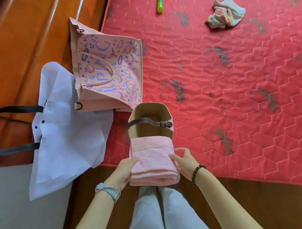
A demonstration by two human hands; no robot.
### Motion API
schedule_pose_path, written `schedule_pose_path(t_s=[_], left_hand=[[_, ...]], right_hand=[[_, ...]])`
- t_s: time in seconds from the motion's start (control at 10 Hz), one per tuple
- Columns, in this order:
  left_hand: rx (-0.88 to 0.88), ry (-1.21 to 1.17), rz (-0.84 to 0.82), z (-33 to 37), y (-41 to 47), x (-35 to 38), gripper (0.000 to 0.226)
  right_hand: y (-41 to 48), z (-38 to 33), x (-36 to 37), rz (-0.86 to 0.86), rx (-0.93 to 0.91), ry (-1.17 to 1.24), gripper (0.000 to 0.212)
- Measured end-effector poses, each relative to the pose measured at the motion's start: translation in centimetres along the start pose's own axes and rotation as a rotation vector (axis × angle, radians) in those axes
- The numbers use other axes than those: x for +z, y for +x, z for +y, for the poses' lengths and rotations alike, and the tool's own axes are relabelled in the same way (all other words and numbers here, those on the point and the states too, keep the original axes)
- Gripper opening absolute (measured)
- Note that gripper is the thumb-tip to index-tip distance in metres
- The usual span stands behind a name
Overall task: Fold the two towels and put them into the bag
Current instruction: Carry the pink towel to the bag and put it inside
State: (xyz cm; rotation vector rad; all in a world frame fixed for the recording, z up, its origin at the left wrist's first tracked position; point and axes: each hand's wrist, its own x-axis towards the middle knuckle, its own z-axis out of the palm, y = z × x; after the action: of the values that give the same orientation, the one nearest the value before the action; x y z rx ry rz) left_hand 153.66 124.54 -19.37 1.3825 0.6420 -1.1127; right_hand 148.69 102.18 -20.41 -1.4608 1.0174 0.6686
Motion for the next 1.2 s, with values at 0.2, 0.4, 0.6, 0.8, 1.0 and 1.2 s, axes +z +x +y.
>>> schedule_pose_path(t_s=[0.2,0.4,0.6,0.8,1.0,1.2], left_hand=[[0.095,0.095,0.116,0.4,3.5,0.4,0.032],[0.142,0.164,0.166,0.8,7.4,-0.6,0.03],[0.229,0.256,0.184,1.2,10.2,-0.2,0.034],[0.343,0.341,0.179,1.5,13.3,0.8,0.052],[0.269,0.395,0.268,1.9,16.2,1.6,0.068],[0.325,0.49,0.265,1.0,19.9,1.4,0.07]], right_hand=[[2.6,-0.2,0.9,0.052,-0.059,-0.015,0.026],[5.8,-0.8,1.8,0.023,-0.119,0.039,0.03],[8.8,-1.7,3.2,0.042,-0.224,0.038,0.035],[11.3,-1.5,3.7,0.02,-0.298,-0.044,0.048],[14.1,-0.8,6.1,0.032,-0.311,-0.272,0.067],[17.6,-0.2,7.5,0.182,-0.309,-0.349,0.072]])
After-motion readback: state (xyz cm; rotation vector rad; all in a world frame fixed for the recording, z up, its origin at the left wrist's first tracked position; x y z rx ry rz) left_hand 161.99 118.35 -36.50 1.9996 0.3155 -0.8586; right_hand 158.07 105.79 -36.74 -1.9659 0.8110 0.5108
